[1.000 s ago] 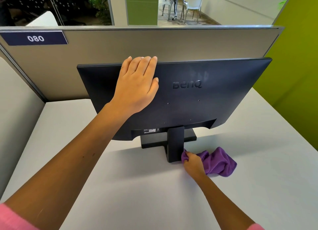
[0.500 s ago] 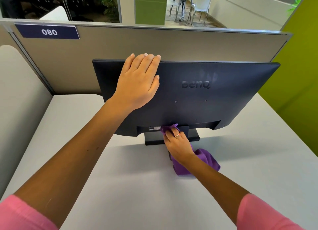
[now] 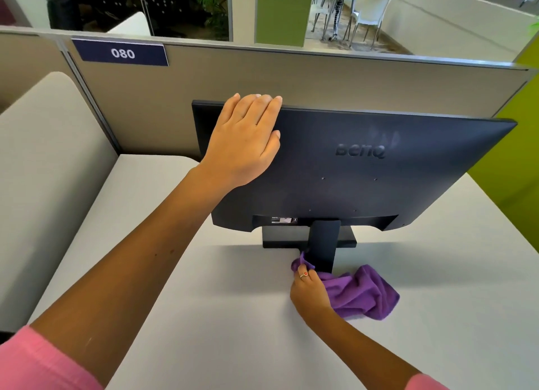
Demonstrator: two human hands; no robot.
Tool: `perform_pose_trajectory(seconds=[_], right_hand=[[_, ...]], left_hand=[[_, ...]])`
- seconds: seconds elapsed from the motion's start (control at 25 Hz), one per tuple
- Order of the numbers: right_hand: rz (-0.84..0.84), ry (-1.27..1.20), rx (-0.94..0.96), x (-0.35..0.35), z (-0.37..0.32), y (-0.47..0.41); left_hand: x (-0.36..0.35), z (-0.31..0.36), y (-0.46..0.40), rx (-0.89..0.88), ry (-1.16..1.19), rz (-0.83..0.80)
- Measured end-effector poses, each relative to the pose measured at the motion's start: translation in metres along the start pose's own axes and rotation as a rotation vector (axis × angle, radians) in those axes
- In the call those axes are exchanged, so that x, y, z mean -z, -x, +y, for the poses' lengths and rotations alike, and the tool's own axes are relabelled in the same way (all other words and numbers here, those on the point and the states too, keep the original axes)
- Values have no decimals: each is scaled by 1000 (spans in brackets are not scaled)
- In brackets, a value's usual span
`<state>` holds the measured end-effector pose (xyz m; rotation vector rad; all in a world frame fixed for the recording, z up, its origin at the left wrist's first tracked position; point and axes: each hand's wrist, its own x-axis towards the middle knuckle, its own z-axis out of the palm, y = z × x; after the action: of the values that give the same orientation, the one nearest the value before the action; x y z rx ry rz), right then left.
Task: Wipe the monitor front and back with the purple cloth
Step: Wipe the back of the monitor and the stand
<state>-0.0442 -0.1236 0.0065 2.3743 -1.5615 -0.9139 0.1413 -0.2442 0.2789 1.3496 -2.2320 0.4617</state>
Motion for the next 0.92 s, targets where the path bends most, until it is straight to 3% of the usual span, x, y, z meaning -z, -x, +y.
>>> perform_pose_trajectory(seconds=[0.2, 0.28, 0.4, 0.52, 0.6, 0.72, 0.8, 0.92], right_hand=[[-2, -310, -95, 17, 6, 1], [187, -767, -290, 31, 10, -1], [522, -1583, -807, 60, 9, -7], [609, -2015, -1094, 94, 9, -32], [643, -2154, -1163, 112, 12, -49], [696, -2277, -1090, 122, 9, -56], [723, -2175, -1012, 122, 1, -58], [613, -1968, -815, 124, -17, -67]], left_hand=[[-3, 1, 0, 13, -10, 0], [-3, 2, 0, 19, -15, 5], [-1, 3, 0, 21, -10, 2], [3, 3, 0, 10, -7, -29], [5, 0, 0, -7, -8, -62], [7, -4, 1, -27, -8, -100], [8, -2, 0, -27, -2, -102], [6, 0, -1, -23, 11, -96]])
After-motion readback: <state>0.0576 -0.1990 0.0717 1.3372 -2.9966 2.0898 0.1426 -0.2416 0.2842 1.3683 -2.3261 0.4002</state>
